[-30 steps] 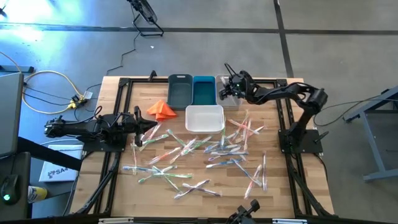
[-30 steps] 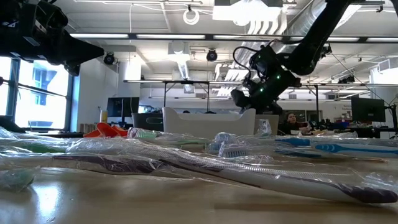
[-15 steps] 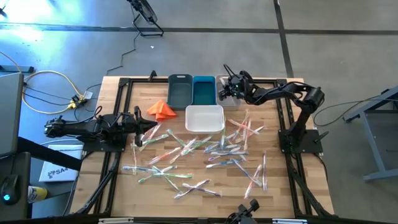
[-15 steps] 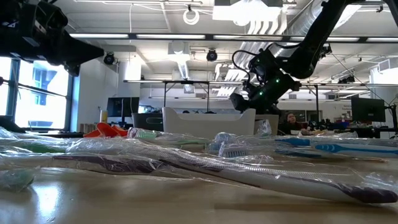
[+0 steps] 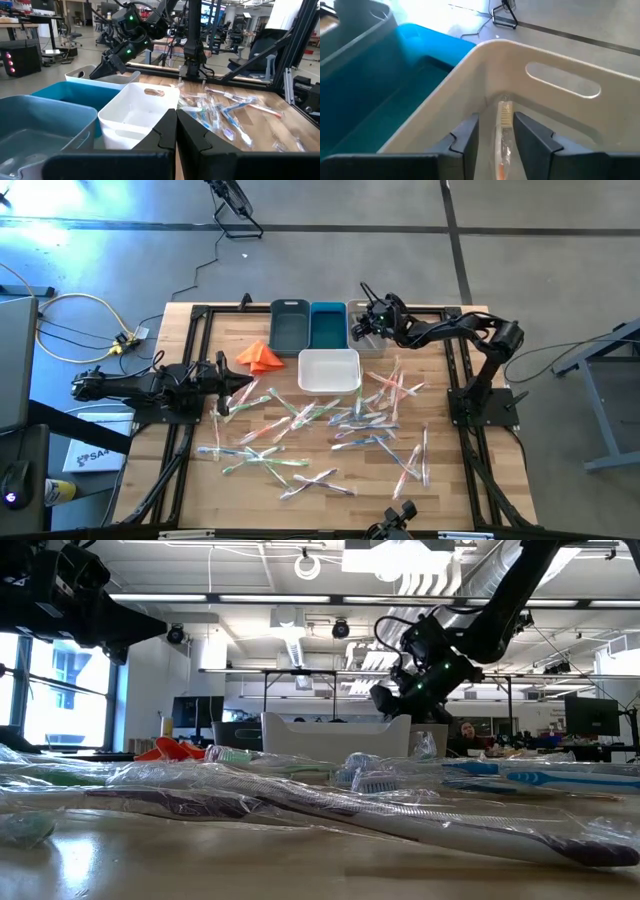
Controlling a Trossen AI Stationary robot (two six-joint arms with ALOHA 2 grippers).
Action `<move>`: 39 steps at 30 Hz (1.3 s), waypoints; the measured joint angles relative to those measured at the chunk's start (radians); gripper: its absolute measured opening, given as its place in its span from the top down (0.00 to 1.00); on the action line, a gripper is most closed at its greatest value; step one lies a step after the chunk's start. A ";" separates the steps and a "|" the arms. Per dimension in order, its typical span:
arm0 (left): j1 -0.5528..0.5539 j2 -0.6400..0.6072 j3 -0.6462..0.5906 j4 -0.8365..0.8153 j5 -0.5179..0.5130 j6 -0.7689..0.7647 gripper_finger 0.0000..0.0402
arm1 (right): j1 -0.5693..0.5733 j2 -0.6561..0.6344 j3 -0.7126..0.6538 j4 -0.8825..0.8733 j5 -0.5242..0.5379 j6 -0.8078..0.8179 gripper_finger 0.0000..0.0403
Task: Pick & Place Toothbrushes
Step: Put the purple toothbrush into the blue bin
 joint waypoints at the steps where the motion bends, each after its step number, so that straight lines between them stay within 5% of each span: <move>1: 0.000 0.000 0.000 0.000 0.000 0.000 1.00 | 0.000 -0.009 0.000 -0.003 0.000 -0.004 0.73; 28: 0.000 0.000 0.000 -0.004 0.000 0.000 1.00 | 0.136 -0.313 0.000 -0.109 -0.079 -0.032 0.79; 39: 0.000 0.000 0.000 -0.003 0.000 0.000 1.00 | 0.171 -0.329 0.000 -0.132 -0.126 -0.055 0.80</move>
